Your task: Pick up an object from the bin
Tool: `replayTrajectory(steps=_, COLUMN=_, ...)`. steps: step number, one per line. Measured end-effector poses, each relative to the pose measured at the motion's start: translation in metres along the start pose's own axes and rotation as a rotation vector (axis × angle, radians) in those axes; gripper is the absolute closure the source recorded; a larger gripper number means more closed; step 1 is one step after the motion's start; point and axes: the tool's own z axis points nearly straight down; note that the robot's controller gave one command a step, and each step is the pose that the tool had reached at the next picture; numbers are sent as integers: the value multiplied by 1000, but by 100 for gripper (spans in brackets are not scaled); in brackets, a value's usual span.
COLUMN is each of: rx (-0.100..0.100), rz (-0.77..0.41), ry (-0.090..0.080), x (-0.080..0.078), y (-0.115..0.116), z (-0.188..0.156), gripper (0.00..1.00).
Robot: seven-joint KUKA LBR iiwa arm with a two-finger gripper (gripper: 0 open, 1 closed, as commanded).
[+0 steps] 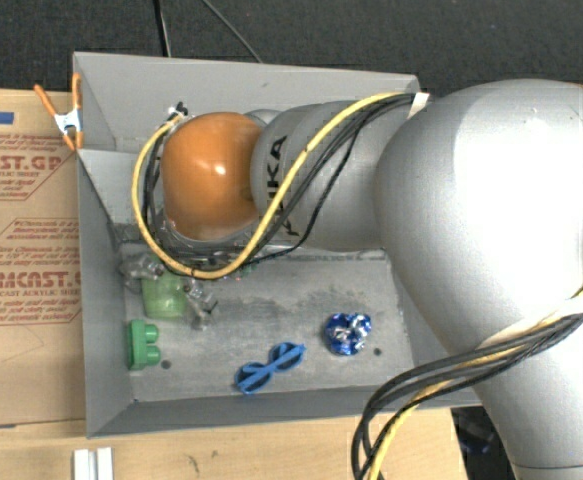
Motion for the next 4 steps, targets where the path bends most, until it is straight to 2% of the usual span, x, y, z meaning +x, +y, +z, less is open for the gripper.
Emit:
replayTrajectory(steps=1, rx=-1, rz=2, ry=-2, x=-1, y=0, z=-1, gripper=0)
replayTrajectory(steps=2, rx=-1, rz=2, ry=-2, x=-1, y=1, z=0, gripper=100)
replayTrajectory(steps=3, rx=-1, rz=3, ry=-2, x=-2, y=1, z=-13, gripper=100)
replayTrajectory(steps=4, rx=4, rz=3, ry=-7, x=-5, y=1, z=-116, gripper=100)
